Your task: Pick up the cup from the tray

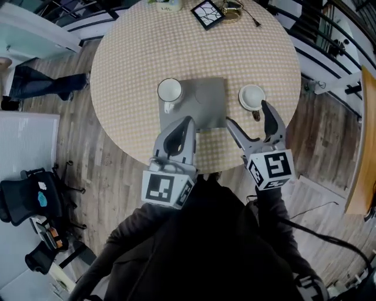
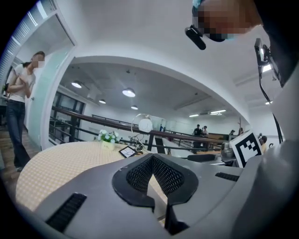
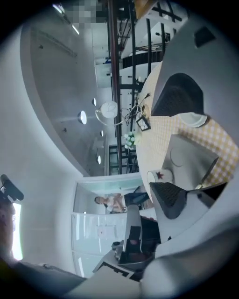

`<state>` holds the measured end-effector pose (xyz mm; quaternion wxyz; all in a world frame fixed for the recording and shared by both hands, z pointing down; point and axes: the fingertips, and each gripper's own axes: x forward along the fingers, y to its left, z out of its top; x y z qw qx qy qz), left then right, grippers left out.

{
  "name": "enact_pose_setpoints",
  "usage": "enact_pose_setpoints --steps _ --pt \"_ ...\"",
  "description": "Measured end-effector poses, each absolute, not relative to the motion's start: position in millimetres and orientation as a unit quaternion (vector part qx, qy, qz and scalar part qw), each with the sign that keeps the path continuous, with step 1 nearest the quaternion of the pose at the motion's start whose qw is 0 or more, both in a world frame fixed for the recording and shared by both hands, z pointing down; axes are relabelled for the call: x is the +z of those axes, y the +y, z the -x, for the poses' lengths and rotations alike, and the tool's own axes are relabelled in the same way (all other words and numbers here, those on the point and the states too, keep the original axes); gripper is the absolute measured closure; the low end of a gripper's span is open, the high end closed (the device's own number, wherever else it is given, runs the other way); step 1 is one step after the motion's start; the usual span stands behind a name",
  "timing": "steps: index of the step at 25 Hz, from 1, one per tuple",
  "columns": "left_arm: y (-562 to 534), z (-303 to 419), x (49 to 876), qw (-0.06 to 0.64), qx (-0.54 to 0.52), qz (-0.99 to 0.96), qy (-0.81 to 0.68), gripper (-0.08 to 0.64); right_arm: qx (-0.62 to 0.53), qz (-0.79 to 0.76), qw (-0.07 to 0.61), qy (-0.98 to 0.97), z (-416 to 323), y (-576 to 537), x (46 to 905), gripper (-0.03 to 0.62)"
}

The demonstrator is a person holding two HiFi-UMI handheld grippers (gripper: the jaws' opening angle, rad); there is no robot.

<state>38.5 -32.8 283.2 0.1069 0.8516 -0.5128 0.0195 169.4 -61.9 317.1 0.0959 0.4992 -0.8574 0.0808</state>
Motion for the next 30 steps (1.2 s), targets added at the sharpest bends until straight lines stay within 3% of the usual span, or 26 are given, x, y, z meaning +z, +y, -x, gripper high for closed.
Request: enact_pose_setpoints --steps 2,3,5,6,21,30 --pt "-21 -32 273 0.097 0.008 -0.845 -0.526 0.557 0.061 -0.478 0.086 -0.872 -151 -48 301 0.18" --pt "-14 -29 267 0.091 0.002 -0.841 -0.533 0.557 0.05 -0.471 0.079 -0.877 -143 -41 293 0.249" --pt "-2 -24 256 0.075 -0.008 -0.835 -0.544 0.557 0.034 -0.461 0.067 -0.884 -130 -29 278 0.5" --pt "2 -22 251 0.067 -0.013 -0.832 -0.55 0.558 0.03 -0.454 0.063 -0.888 -125 -25 273 0.563" --pt "39 -8 214 0.01 -0.025 -0.807 -0.59 0.558 -0.012 -0.37 0.05 -0.928 -66 14 234 0.583" --pt "42 0 216 0.022 -0.027 -0.799 -0.6 0.557 -0.009 -0.366 0.052 -0.929 -60 9 239 0.581"
